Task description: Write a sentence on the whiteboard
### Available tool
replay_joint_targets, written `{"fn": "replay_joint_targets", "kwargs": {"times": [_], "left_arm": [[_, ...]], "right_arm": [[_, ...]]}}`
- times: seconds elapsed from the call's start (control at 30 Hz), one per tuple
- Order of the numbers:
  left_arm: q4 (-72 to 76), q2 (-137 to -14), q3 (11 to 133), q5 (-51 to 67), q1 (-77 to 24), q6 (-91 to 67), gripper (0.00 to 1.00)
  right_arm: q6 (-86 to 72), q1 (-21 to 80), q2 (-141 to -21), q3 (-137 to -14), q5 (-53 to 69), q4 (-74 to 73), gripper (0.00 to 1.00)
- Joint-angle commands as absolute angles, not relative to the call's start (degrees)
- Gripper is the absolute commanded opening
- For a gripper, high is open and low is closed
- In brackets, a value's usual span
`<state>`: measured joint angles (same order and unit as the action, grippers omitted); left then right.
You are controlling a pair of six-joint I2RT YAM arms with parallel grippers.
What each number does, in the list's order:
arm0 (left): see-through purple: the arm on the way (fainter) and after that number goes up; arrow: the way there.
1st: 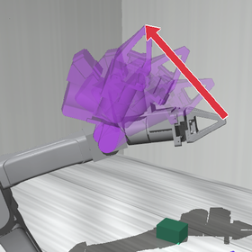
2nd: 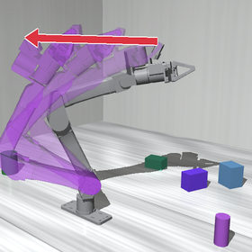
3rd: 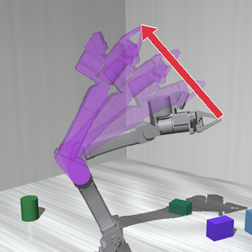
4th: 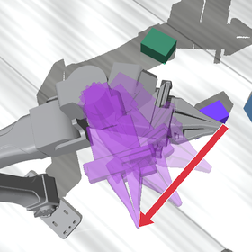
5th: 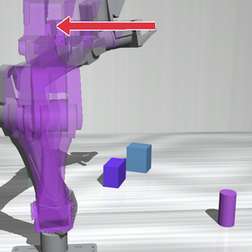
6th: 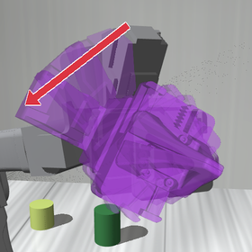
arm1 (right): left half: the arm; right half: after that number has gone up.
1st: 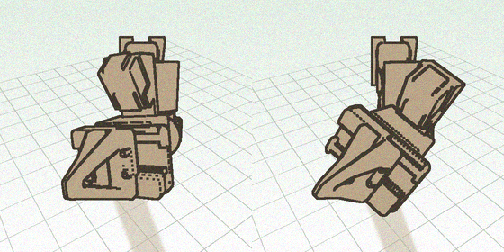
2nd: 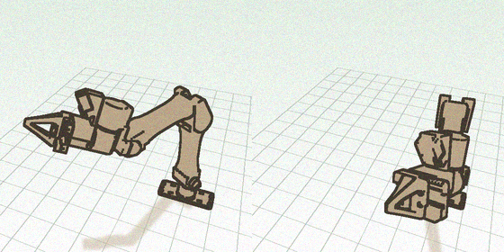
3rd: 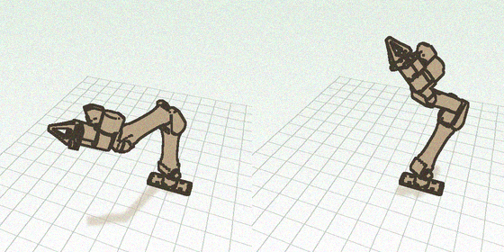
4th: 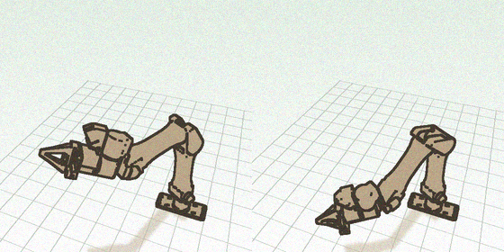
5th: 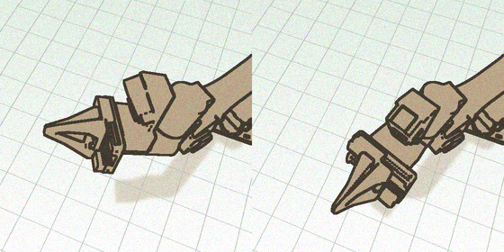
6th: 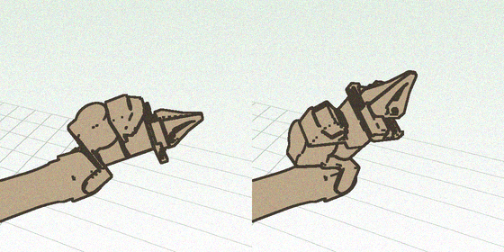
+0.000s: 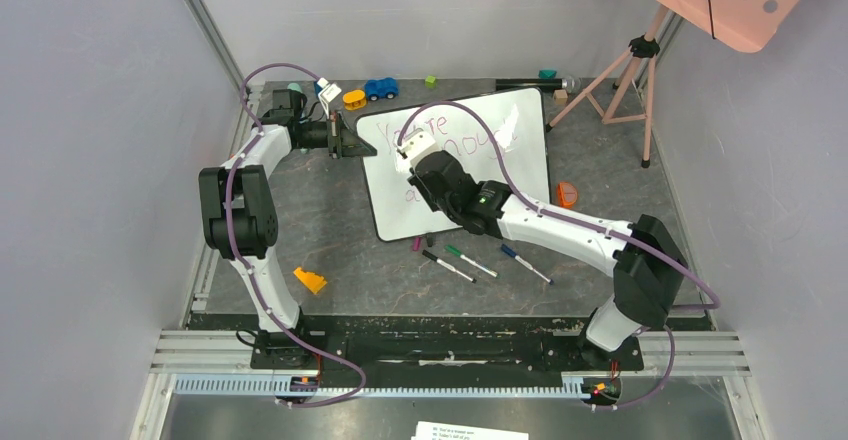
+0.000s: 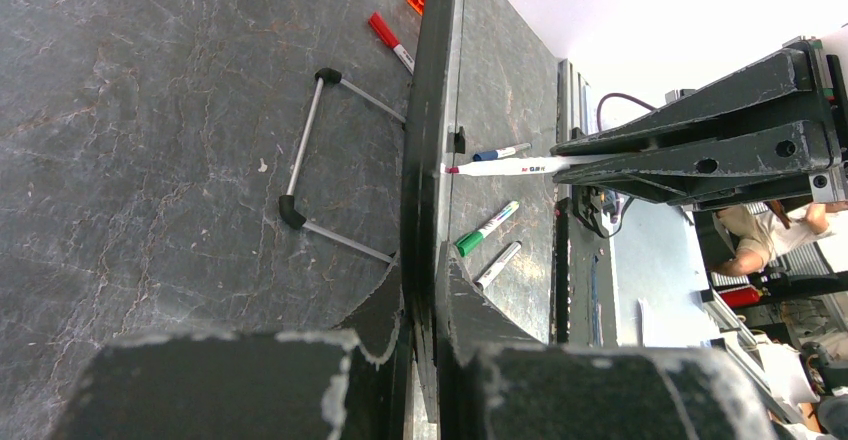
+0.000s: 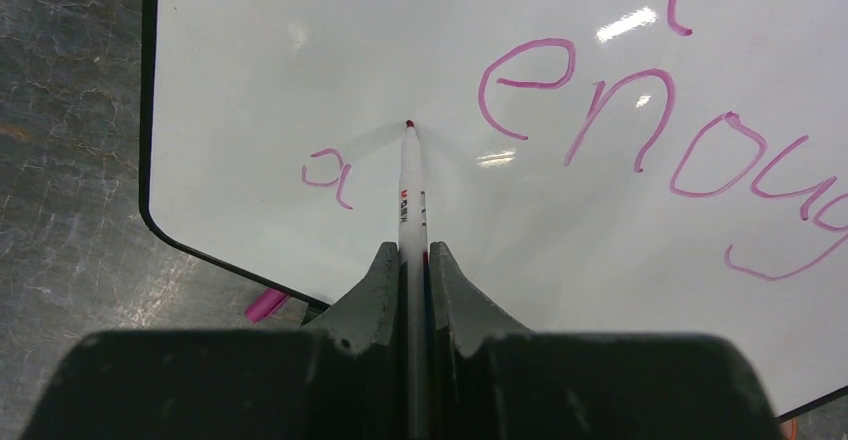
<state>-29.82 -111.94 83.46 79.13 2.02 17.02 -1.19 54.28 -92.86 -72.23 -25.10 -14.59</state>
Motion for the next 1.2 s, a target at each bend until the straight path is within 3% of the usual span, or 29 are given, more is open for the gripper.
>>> {"fn": "replay_joint_targets", "kwargs": {"times": [0.0,0.57,1.17], "left_arm": [[-30.15,-113.79,80.67,64.78,-0.97,27.68,0.02],[-30.15,-113.77,80.68,64.78,-0.92,27.68,0.02],[-30.15,-113.82,80.61,64.82,-0.97,27.66,0.02]], "right_arm": [[-0.47,53.97,-93.85,-75.07,-24.64,-12.54,0.0],[-2.81,54.37,-88.42,-63.89,-20.11,-11.47,0.0],[-2.62,52.27,-84.74,-67.07,-15.52,-11.79,0.0]]}}
